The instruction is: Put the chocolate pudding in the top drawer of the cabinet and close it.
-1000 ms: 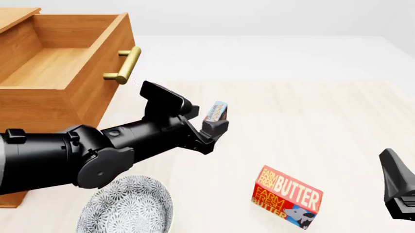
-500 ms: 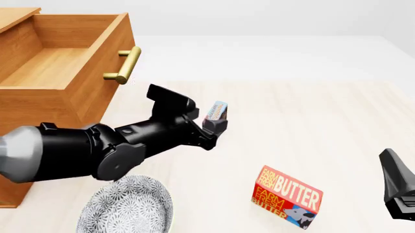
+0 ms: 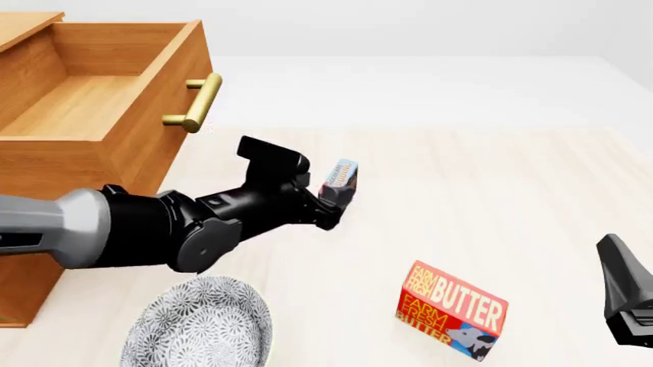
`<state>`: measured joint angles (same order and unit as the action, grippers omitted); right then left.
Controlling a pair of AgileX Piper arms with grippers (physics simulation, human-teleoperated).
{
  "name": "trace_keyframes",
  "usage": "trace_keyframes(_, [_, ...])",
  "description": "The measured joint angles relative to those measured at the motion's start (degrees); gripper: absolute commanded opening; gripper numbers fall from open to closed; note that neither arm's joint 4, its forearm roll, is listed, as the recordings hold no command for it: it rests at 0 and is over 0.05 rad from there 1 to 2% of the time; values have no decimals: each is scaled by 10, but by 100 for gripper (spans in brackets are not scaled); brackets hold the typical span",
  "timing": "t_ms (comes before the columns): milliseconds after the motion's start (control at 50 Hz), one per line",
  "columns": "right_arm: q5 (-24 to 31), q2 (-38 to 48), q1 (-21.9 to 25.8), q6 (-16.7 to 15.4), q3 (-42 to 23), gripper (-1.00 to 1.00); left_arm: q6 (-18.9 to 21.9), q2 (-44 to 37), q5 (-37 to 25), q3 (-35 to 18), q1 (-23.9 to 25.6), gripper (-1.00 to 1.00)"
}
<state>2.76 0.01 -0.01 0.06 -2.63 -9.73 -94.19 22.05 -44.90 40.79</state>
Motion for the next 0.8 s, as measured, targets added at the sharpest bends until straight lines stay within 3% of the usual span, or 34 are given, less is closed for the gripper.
trace_keyframes(800, [-30, 11, 1, -3, 20, 100, -10, -71, 21, -25, -33, 100])
